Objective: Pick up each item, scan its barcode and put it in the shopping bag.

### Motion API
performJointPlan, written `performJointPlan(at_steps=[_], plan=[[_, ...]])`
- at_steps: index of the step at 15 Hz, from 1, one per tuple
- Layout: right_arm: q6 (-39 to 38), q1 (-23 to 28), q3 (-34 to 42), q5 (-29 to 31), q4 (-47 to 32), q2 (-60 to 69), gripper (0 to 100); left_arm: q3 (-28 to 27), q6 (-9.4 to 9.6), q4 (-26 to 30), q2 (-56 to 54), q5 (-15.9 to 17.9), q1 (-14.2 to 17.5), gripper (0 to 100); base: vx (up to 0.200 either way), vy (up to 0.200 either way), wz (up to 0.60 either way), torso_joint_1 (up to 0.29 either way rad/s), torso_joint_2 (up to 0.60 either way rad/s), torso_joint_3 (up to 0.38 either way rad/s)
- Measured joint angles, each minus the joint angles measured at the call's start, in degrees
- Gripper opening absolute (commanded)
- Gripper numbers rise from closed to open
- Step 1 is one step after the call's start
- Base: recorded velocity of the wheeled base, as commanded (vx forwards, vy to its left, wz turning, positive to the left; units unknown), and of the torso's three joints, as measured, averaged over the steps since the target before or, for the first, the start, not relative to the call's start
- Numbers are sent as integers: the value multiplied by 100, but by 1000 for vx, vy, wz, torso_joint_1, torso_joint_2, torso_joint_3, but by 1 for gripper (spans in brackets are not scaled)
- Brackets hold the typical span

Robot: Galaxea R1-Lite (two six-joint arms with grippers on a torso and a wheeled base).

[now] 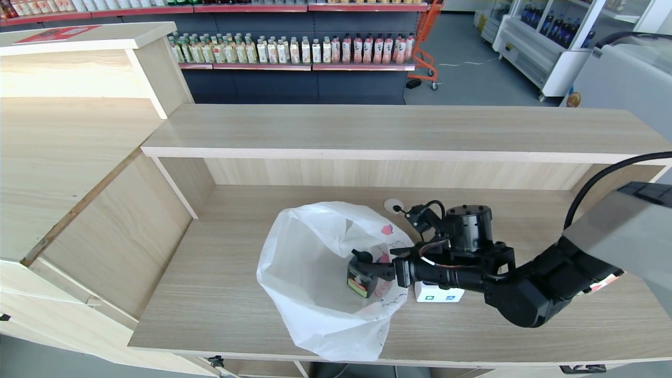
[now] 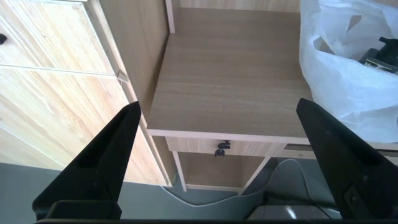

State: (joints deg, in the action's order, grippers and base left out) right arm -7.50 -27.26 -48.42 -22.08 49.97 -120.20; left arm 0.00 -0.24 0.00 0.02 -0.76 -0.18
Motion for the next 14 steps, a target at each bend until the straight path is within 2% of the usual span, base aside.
performJointPlan(at_steps=[1,3,6,8,10,14], plan=[[-528,6,-34,13,-90,210,100,0,2,0,0,0,0,100,0,0,0,0,0,0],[-901,113,-39,16,-502,695,100,0,0,0,0,0,0,100,0,0,0,0,0,0],[-985,367,265,13,-933,1624,100,0,0,0,0,0,0,100,0,0,0,0,0,0],[-739,616,694,95,-1207,2458,100,0,0,0,0,0,0,100,0,0,0,0,0,0],[-161,1007,1275,583,-1513,3388,100,0,0,0,0,-2,0,100,0,0,0,0,0,0],[219,1506,2940,1686,-2066,5782,100,0,0,0,0,-2,0,100,0,0,0,0,0,0]])
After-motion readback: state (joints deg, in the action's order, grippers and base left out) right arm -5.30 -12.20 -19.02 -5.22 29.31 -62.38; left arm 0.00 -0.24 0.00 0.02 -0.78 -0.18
